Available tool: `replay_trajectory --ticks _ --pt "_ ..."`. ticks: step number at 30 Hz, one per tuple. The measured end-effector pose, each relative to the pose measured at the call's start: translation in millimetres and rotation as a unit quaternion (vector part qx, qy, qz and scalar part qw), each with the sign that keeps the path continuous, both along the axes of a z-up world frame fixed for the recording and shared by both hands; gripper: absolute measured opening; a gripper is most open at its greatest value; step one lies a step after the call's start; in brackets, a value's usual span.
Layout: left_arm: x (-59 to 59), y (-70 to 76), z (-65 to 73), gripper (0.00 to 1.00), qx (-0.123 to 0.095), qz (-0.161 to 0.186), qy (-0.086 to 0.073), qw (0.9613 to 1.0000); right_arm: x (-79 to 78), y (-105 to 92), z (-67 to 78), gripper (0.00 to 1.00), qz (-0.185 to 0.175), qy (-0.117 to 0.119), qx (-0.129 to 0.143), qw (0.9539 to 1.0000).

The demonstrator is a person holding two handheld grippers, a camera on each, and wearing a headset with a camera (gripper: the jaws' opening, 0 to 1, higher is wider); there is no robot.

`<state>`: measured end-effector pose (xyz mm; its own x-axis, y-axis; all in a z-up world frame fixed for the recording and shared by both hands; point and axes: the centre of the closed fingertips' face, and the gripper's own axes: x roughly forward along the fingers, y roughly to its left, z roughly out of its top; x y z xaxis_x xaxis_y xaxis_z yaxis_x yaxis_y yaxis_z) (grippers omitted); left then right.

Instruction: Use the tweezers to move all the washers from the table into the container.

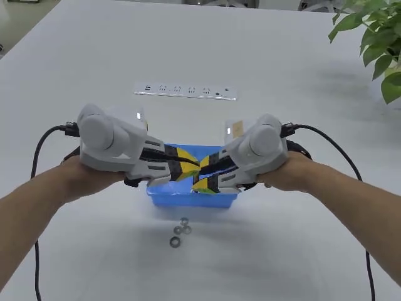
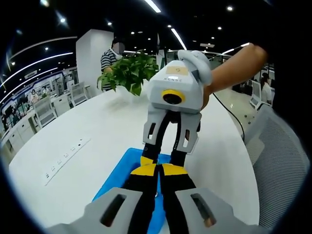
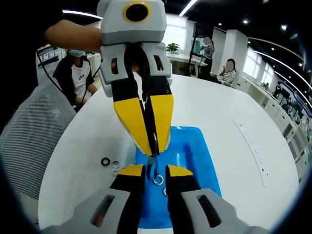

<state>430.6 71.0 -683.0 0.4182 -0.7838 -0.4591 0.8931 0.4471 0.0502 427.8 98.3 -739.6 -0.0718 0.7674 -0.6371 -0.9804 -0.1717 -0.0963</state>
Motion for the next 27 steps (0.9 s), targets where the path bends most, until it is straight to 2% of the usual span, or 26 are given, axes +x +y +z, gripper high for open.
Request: replay_trajectory --ticks 7,11,19,27 --pt "2.0 5.5 4.6 0.05 0.000 0.014 0.002 0.9999 -0.6 -3.5 11.0 0.23 -0.026 0.002 0.014 0.9996" --pt "2.1 7.2 9.3 0.05 0.004 0.018 -0.004 0.9998 -1.3 -7.6 16.7 0.26 -0.042 0.008 0.021 0.9989" --pt "3.2 10.0 17.6 0.05 0.001 0.031 -0.004 0.9995 -0.2 -23.9 27.4 0.32 -0.080 0.015 0.031 0.9962" --pt "-3.7 11.2 23.8 0.05 0.005 0.036 -0.002 0.9993 -2.2 -41.7 31.4 0.37 -0.097 0.012 0.027 0.9949"
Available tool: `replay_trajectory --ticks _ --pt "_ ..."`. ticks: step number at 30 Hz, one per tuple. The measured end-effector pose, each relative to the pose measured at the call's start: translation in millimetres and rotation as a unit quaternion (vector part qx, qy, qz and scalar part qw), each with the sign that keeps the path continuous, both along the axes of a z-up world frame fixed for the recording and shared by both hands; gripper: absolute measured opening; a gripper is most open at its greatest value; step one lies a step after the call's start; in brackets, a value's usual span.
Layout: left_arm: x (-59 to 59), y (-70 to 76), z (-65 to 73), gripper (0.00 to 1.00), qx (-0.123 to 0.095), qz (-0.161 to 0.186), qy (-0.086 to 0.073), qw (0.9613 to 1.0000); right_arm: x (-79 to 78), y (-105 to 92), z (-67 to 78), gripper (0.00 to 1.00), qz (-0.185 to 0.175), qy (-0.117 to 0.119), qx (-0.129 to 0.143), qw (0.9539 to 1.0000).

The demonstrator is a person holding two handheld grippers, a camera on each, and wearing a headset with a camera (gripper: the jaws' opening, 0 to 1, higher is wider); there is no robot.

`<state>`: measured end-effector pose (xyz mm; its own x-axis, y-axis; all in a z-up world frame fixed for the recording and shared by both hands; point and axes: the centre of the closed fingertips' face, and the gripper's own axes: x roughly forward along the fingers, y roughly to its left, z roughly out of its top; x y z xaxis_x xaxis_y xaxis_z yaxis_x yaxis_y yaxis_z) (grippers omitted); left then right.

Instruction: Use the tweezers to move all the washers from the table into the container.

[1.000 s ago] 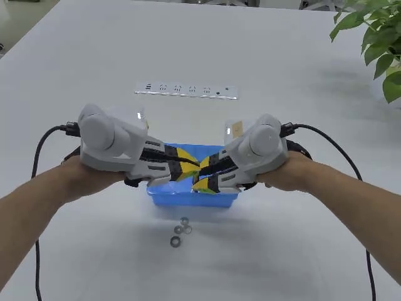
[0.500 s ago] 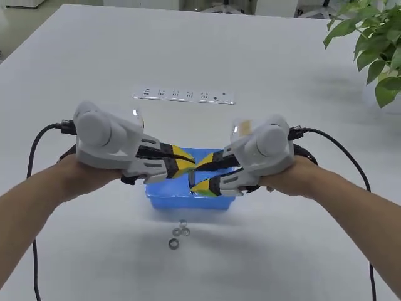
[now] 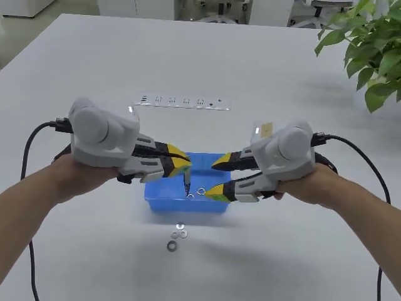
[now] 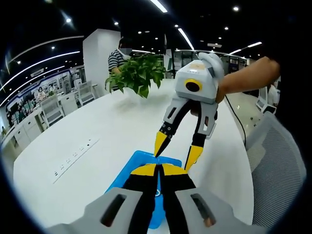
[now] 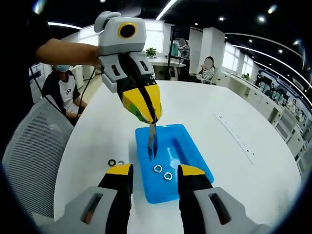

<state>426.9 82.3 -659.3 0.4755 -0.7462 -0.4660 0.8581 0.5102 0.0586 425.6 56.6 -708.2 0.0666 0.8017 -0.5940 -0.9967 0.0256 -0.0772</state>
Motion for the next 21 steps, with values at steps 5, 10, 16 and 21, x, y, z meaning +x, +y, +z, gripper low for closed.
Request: replay_trajectory --ticks 5,10,16,21 --pt "-3.9 1.2 6.9 0.05 -0.001 0.003 -0.001 1.0000 -2.7 -9.8 4.1 0.41 -0.013 0.000 0.000 0.9999" --pt "-9.7 1.5 10.5 0.05 0.004 0.001 -0.001 1.0000 -7.5 -16.2 5.3 0.46 -0.023 0.001 0.000 0.9997" --pt "-17.5 3.3 15.4 0.05 0.008 0.004 -0.003 1.0000 -11.8 -23.9 6.9 0.56 -0.039 0.000 -0.001 0.9992" --pt "-23.4 6.8 20.2 0.05 0.011 0.006 -0.006 0.9999 -17.7 -31.1 6.3 0.63 -0.047 0.004 0.000 0.9989"
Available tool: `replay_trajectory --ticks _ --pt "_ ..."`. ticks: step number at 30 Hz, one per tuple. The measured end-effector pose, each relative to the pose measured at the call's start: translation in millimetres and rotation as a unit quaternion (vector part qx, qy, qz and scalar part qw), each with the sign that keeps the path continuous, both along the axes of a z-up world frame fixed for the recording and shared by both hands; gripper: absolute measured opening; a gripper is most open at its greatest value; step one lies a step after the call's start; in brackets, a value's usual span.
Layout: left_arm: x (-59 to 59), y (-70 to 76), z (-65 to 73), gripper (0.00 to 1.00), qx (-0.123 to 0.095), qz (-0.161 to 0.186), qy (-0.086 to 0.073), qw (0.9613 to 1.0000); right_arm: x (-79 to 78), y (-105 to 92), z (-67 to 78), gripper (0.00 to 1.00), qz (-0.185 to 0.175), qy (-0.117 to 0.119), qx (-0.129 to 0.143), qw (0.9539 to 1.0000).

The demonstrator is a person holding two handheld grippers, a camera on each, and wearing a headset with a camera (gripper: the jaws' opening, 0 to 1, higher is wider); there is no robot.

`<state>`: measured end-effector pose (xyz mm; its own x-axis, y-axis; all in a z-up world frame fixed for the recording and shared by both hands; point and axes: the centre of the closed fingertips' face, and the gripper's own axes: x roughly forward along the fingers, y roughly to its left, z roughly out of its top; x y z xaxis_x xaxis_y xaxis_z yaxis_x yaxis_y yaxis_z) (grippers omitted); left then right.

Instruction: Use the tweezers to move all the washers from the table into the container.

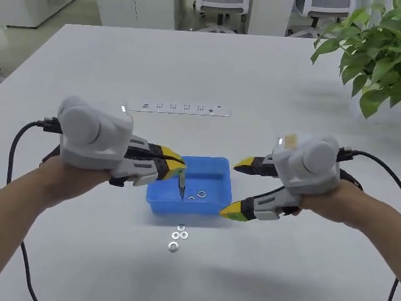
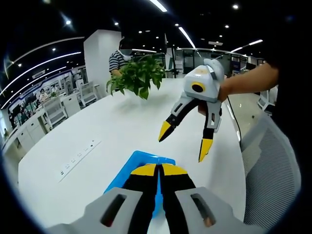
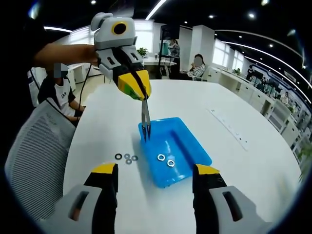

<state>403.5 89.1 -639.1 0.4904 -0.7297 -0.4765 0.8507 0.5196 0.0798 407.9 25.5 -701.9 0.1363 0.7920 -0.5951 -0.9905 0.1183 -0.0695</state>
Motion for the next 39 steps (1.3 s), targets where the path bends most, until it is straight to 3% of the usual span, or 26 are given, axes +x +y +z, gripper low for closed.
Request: replay_trajectory --ticks 13,24,29,39 --pt "-17.0 0.6 6.6 0.05 0.002 -0.006 -0.003 1.0000 -14.4 -11.7 0.9 0.86 -0.019 0.014 0.009 0.9997" --pt "-31.9 -9.8 -7.2 0.05 -0.003 -0.025 0.004 0.9997 -21.3 -15.4 -6.0 1.00 -0.027 0.016 0.003 0.9995" --pt "-36.2 -13.4 -16.7 0.05 0.003 -0.031 0.011 0.9995 -25.2 -12.5 -4.8 1.00 -0.025 0.021 0.016 0.9993" --pt "-38.5 -15.7 -27.9 0.05 0.002 -0.034 0.019 0.9992 -30.4 -13.7 -11.1 1.00 -0.019 0.026 0.005 0.9995"
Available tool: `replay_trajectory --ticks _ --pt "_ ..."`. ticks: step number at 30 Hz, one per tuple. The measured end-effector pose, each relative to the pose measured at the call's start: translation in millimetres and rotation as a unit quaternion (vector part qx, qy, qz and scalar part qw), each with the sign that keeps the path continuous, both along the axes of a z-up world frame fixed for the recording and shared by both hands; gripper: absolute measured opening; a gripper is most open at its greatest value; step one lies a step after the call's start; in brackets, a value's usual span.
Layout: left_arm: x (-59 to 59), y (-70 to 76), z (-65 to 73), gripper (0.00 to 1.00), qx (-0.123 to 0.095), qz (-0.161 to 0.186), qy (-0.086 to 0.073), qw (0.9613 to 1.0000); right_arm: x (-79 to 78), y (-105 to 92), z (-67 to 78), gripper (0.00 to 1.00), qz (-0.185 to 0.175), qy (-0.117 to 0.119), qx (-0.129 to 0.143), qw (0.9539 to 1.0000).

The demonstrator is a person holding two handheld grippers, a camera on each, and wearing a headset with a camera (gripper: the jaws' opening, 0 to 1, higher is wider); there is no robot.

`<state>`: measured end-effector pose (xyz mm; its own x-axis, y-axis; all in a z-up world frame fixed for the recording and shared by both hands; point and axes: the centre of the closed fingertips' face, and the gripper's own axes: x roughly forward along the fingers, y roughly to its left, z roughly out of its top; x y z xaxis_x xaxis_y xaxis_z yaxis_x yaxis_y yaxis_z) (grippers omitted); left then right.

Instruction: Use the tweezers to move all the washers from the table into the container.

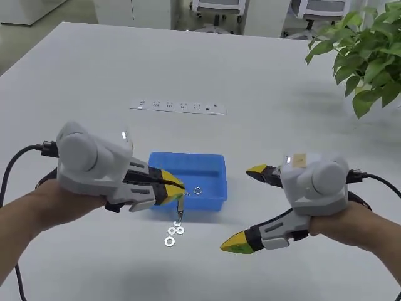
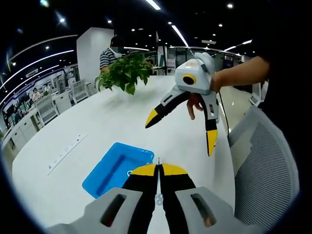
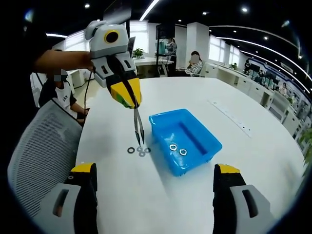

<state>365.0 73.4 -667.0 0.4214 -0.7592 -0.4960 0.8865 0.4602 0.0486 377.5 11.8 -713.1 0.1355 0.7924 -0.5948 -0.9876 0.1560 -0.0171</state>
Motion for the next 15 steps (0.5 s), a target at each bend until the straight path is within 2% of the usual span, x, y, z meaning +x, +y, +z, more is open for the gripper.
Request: replay_trajectory --ticks 15 --pt "-3.2 -2.1 -16.9 0.05 0.001 -0.007 0.014 0.9999 -5.8 -3.6 -7.2 1.00 0.000 0.008 -0.010 0.9999"
